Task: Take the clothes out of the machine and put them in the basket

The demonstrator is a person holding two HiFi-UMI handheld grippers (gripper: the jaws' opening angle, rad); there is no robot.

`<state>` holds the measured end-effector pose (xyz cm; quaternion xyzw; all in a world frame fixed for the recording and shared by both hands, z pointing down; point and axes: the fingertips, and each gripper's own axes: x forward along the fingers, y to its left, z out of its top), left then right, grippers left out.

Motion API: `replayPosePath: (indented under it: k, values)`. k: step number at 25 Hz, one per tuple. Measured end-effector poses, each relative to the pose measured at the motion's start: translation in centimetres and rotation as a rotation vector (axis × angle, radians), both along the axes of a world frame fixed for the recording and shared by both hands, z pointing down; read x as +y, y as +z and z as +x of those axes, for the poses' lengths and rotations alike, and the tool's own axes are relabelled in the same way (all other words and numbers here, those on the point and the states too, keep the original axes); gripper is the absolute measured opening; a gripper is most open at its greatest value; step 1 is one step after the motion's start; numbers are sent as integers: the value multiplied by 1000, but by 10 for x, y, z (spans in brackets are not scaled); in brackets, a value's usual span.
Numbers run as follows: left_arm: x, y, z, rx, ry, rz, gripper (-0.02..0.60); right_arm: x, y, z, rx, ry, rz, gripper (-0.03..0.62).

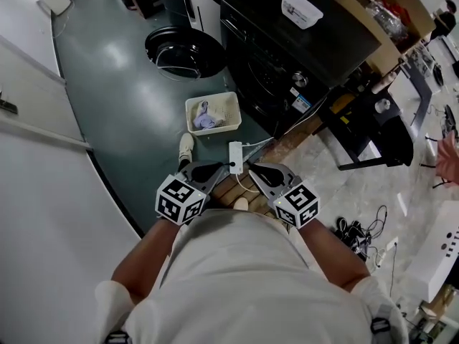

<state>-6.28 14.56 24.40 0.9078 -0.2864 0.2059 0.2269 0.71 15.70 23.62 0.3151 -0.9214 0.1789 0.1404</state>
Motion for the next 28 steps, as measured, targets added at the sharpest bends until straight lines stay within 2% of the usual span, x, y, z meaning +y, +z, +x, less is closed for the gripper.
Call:
replayPosePath:
  k: [4,10,21,28]
  values:
    - [6,6,6,12,-3,-21,-2,12,-1,1,7,-8,7,35]
    - [4,1,11,27,-5,-7,-2,11,-5,6,3,3,24,35]
    - [-1,-4,21,-5,22,38,-2,9,-6,13,-1,10,27,31]
    - [-3,-5,24,-15,29,37,-2,6,-7,18,0,10,31,25]
